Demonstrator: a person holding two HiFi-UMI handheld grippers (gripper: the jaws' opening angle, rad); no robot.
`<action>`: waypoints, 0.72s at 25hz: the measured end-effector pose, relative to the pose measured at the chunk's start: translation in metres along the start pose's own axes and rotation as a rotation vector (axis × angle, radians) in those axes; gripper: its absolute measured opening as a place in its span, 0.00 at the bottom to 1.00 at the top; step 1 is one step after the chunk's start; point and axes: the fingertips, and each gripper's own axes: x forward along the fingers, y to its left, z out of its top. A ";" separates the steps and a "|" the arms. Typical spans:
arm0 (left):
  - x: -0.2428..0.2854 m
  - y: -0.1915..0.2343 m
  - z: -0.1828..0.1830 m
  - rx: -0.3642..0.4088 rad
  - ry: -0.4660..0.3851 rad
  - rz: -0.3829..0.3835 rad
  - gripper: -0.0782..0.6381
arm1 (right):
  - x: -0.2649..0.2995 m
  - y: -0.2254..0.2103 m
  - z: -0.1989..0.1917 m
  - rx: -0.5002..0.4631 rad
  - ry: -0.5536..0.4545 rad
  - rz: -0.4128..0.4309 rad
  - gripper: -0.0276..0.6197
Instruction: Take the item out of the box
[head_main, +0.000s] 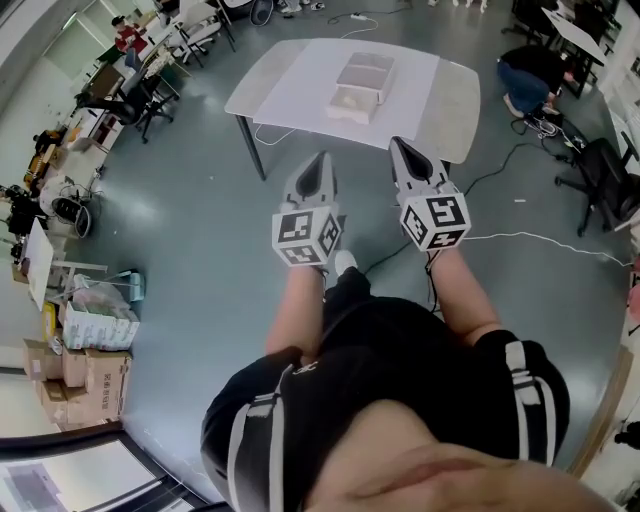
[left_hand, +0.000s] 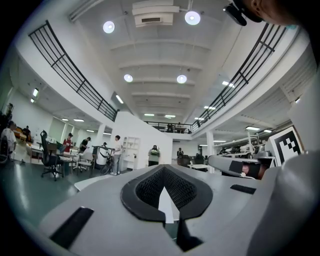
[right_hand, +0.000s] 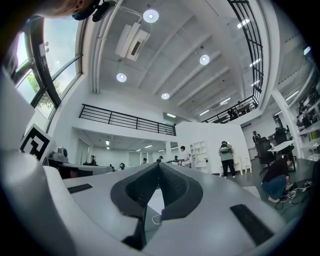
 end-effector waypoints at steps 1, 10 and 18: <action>0.003 0.002 -0.002 -0.003 0.000 0.003 0.13 | 0.004 -0.001 -0.003 -0.002 0.004 0.002 0.06; 0.050 0.030 -0.011 -0.007 -0.006 -0.004 0.13 | 0.051 -0.022 -0.016 -0.014 -0.001 -0.006 0.06; 0.106 0.066 -0.023 -0.012 0.000 -0.022 0.13 | 0.110 -0.041 -0.038 -0.026 0.020 -0.017 0.06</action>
